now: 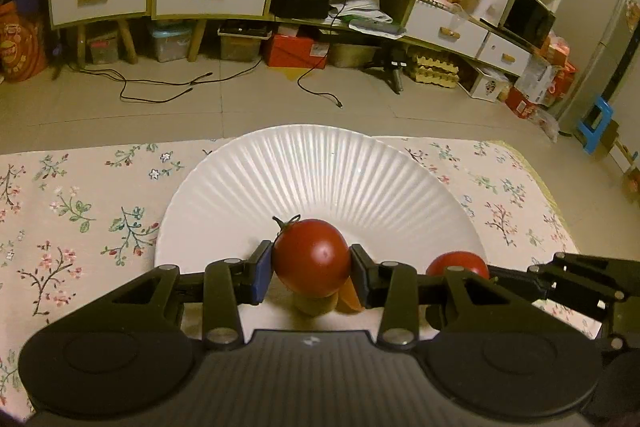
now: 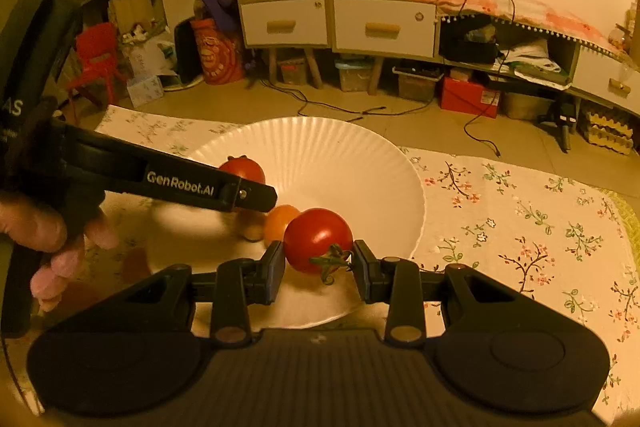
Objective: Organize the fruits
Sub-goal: 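Carry both red tomatoes over the white plate and open both grippers, then withdraw both grippers from the plate toward the remaining tomatoes, then grasp a brown round fruit with the left gripper while the right gripper grasps a green tomato, then carry the brown fruit and green tomato over the white plate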
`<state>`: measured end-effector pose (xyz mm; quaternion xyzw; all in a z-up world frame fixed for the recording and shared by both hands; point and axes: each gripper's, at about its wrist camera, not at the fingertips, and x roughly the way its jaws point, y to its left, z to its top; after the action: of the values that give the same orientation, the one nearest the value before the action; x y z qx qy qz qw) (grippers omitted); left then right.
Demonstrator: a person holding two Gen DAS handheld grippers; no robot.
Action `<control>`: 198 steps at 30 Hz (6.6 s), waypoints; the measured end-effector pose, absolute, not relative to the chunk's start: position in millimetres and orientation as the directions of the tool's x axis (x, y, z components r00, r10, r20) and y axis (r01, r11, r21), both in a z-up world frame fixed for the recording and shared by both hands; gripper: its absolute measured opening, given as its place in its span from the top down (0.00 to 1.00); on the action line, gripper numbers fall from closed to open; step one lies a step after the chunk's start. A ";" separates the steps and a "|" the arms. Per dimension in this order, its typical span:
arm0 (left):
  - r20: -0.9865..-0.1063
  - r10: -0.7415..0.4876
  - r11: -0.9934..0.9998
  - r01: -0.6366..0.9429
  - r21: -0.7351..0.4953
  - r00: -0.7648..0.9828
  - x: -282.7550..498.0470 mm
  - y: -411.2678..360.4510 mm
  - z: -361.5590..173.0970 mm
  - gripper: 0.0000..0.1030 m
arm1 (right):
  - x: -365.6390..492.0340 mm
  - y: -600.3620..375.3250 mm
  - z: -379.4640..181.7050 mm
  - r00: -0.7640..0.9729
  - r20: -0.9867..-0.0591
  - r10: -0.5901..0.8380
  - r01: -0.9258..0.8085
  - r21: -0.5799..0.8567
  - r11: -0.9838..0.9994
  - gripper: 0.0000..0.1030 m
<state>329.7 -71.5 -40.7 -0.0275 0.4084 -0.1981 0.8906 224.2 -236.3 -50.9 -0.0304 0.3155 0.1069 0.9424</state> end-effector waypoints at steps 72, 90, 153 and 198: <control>-0.703 -0.350 0.909 0.406 -0.095 0.619 142.0 30.0 -30.2 0.04 | 110.8 -192.7 -32.4 0.793 -0.587 0.162 -0.196 0.005 0.981 0.00; -0.718 -0.322 0.914 0.401 -0.065 0.617 119.5 54.5 -61.4 0.04 | 90.3 -161.6 -64.9 0.756 -0.620 0.208 -0.290 -0.032 0.957 0.00; -0.729 -0.367 0.895 0.433 -0.107 0.577 119.1 22.2 -76.7 0.79 | 132.0 -114.9 -92.3 0.694 -0.654 0.301 -0.448 -0.066 0.891 0.69; -0.650 -0.419 0.892 0.421 -0.165 0.634 144.1 -1.2 -41.1 0.79 | 133.8 -167.1 -52.0 0.756 -0.584 0.297 -0.344 0.032 0.938 0.69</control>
<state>144.1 -1.2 -41.1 0.0012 0.3595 -0.2322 0.9038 133.8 -167.1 -52.0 -0.0387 0.3047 0.1714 0.9361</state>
